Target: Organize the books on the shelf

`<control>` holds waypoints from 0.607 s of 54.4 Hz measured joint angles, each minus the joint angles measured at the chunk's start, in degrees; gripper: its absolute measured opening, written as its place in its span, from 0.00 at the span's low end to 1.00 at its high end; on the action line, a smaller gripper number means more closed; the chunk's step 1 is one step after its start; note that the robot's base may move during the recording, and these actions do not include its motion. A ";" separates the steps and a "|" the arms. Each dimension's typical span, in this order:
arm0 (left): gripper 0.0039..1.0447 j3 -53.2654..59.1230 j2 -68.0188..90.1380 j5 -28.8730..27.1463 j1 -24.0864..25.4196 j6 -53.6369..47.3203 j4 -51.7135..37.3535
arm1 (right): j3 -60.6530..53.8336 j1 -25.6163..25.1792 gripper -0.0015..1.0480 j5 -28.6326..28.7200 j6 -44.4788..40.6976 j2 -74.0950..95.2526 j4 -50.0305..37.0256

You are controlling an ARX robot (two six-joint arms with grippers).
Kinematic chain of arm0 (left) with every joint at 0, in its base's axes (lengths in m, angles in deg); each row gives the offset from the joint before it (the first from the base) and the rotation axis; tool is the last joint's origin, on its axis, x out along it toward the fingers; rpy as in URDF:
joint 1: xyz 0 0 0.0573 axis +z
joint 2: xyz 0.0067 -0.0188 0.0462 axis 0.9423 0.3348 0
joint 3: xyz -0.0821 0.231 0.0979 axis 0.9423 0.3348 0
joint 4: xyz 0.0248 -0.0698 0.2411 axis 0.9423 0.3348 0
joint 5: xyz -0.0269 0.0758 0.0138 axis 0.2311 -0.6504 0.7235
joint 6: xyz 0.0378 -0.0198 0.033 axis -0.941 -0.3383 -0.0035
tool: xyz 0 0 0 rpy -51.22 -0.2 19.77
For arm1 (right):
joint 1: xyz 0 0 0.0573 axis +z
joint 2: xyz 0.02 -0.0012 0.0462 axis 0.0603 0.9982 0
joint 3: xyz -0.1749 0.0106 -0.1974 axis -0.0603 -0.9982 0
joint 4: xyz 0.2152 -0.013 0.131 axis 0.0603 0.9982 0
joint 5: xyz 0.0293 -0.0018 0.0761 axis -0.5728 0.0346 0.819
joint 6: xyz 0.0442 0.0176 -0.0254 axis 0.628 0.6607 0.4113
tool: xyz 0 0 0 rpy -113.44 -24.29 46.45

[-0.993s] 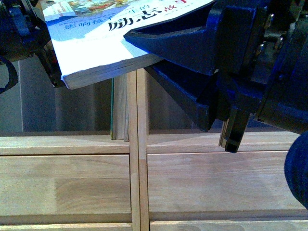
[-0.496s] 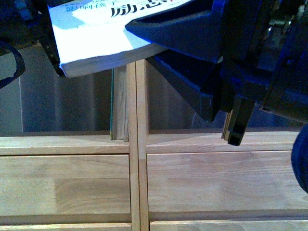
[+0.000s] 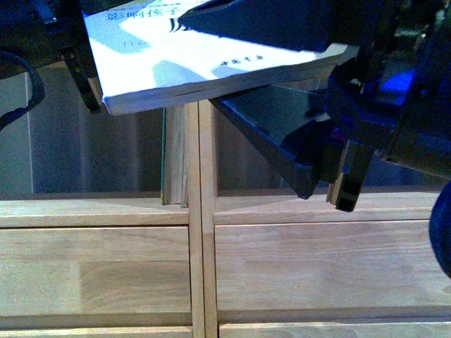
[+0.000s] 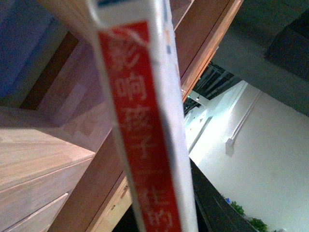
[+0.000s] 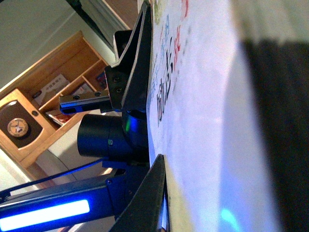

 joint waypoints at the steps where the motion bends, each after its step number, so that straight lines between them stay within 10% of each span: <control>1: 0.06 -0.15 0.00 -0.37 0.31 -0.11 0.42 | -0.04 -0.22 0.44 0.00 -0.02 -0.09 0.00; 20: 0.06 -5.05 -1.60 -9.38 10.91 -24.87 25.81 | -3.89 -13.68 0.92 4.87 -7.43 -4.98 6.01; 33: 0.06 -10.36 1.70 -20.33 13.14 -50.10 35.93 | -2.71 -25.92 0.93 4.85 -16.83 -8.96 16.70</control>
